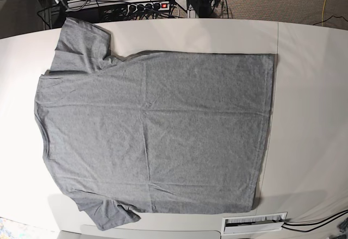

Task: Fold the T-shirt properly

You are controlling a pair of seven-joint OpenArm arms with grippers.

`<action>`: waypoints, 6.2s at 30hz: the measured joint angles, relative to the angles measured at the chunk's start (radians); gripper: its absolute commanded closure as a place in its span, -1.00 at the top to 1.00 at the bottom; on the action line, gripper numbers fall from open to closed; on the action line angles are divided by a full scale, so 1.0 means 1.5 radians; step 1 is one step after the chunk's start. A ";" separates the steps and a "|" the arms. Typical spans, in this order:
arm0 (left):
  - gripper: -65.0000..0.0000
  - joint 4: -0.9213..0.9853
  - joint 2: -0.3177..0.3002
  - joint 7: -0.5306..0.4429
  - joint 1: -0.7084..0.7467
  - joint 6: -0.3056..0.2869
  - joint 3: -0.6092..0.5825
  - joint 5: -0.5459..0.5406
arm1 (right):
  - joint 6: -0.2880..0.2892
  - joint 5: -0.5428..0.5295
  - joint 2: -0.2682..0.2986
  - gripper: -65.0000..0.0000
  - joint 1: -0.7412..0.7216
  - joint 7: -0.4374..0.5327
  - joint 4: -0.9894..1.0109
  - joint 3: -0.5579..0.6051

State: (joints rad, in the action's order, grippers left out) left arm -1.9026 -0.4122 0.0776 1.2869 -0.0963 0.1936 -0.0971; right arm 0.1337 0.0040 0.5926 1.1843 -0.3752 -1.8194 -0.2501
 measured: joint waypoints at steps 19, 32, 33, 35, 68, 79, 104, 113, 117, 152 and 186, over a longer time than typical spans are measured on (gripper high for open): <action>-1.00 -0.293 -0.103 0.095 -0.002 -0.038 0.063 0.119 | 0.005 0.139 0.021 -1.00 0.019 -0.097 -0.280 -0.024; -1.00 -0.278 -0.156 0.024 -0.215 -0.160 0.060 0.122 | 0.087 0.152 0.020 -1.00 -0.105 -0.194 -0.307 -0.024; -1.00 -0.265 -0.160 0.023 -0.227 -0.161 0.060 0.129 | 0.095 0.152 0.020 -1.00 -0.105 -0.194 -0.307 -0.024; -1.00 -0.243 -0.178 0.026 -0.249 -0.161 0.059 0.139 | 0.126 0.153 0.019 -1.00 -0.106 -0.194 -0.307 -0.024; -0.40 0.114 -0.309 -0.093 -0.652 -0.070 -0.410 0.403 | 0.170 0.154 0.019 -0.71 -0.108 -0.181 -0.307 -0.024; -0.90 0.184 -0.309 -0.113 -0.689 -0.043 -0.417 0.392 | 0.172 0.171 0.018 -0.71 -0.116 -0.185 -0.307 -0.024; -1.00 0.170 -0.396 0.014 -0.590 0.042 -0.410 0.436 | 0.299 0.017 0.019 -0.08 -0.162 -0.172 -0.307 0.031; -1.00 0.150 -0.388 0.031 -0.586 0.029 -0.410 0.436 | 0.305 0.126 -0.001 -0.08 -0.238 -0.176 -0.212 0.168; -1.00 0.148 -0.370 0.033 -0.586 0.033 -0.410 0.437 | 0.306 0.138 -0.010 -0.08 -0.277 -0.175 -0.191 0.193; -1.00 0.136 -0.377 0.039 -0.541 0.060 -0.408 0.445 | 0.300 0.070 -0.008 -1.00 -0.271 -0.305 -0.227 0.191; -1.00 0.049 -0.465 0.238 -0.234 0.265 -0.398 0.749 | 0.309 0.026 -0.007 -1.00 -0.166 -0.271 -0.349 -0.003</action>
State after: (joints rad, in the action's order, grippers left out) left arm -1.8286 -1.1091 0.4343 0.9360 0.3012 -0.4030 1.0264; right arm 0.5968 0.0425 0.5816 0.9352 -0.7818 -2.3425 -0.2543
